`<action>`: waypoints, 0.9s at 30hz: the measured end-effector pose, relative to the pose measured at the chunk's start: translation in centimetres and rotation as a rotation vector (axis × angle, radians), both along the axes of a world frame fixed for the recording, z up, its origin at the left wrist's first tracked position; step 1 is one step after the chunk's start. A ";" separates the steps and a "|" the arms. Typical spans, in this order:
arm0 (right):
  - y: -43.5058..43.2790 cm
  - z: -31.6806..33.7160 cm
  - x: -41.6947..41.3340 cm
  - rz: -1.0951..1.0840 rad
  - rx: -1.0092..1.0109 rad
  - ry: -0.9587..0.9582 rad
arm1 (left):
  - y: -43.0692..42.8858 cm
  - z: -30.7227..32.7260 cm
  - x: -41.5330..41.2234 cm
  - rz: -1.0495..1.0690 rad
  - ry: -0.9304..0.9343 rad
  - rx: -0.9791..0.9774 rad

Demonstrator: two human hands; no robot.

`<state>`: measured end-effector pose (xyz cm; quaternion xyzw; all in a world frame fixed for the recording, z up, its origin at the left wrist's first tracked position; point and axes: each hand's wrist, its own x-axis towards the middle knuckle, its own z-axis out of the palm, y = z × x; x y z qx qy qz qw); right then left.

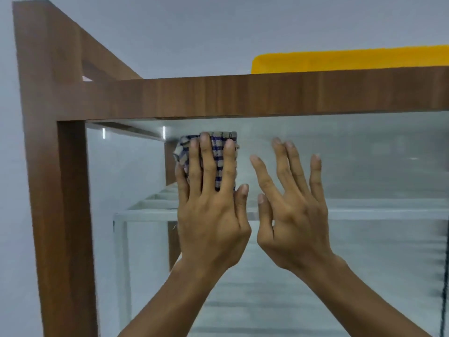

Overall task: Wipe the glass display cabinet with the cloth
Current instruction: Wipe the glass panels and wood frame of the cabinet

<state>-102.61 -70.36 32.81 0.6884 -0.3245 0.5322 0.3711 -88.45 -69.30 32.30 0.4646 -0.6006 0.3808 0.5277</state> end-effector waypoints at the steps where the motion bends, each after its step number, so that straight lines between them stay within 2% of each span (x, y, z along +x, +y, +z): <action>1: 0.1 0.5 -1.6 -0.009 0.008 -0.005 | 0.0 0.3 -1.8 -0.014 -0.018 0.012; 9: 0.6 2.3 -15.3 -0.179 0.053 0.026 | -0.2 2.4 -15.0 -0.109 -0.148 0.045; 13: 1.2 2.9 -21.2 -0.155 0.056 -0.009 | -0.5 2.3 -19.7 -0.141 -0.213 0.019; 16: 1.0 3.1 -24.9 -0.110 0.081 -0.062 | -0.9 2.3 -21.8 -0.217 -0.131 -0.040; 19: 0.7 2.9 -27.6 -0.065 0.097 -0.082 | -0.5 2.8 -24.4 -0.427 0.037 -0.074; 21: 0.7 2.9 -28.9 -0.044 0.088 -0.069 | 0.1 3.2 -27.1 -0.554 0.014 -0.058; 24: 0.9 3.2 -31.5 -0.072 0.097 -0.087 | 0.3 3.4 -31.1 -0.467 -0.115 0.048; 27: 0.6 3.7 -34.6 -0.127 0.101 -0.074 | 0.5 3.3 -32.9 -0.332 -0.125 0.121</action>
